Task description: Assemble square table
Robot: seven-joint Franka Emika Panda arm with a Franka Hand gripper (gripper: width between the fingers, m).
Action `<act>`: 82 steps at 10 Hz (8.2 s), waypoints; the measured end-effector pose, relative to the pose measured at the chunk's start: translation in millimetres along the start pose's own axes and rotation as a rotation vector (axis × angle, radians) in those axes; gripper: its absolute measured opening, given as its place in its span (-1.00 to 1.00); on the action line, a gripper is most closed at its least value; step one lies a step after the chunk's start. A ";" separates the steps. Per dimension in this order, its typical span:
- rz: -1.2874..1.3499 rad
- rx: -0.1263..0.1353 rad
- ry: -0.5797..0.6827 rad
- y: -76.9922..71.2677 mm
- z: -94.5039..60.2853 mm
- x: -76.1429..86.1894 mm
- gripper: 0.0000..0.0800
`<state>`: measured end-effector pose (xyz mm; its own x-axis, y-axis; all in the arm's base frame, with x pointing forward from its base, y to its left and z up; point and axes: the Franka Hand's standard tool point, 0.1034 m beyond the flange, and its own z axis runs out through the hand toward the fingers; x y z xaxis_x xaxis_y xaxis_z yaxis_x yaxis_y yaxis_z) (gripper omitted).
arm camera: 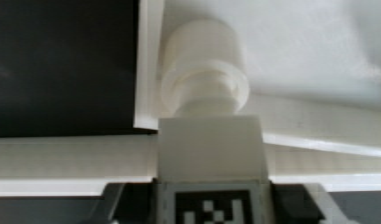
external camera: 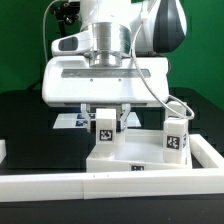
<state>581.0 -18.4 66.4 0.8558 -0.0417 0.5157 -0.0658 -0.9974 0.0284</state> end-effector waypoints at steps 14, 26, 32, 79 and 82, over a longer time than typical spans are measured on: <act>0.006 0.017 -0.038 0.5 -5.5 3.2 0.62; 0.006 0.170 -0.458 -2.4 -14.8 15.0 0.62; -0.003 0.218 -0.606 -4.6 -14.2 16.3 0.62; 1.146 -0.150 -0.599 -30.5 -7.9 21.2 0.60; 0.849 -0.063 -0.601 -29.7 -8.2 22.0 0.62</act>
Offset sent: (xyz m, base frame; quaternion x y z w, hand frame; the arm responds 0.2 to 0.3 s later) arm 0.0000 0.0000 0.0000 0.0000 0.0000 0.0000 1.0000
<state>597.6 10.8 84.0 0.6287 -0.7677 -0.1239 -0.7776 -0.6221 -0.0911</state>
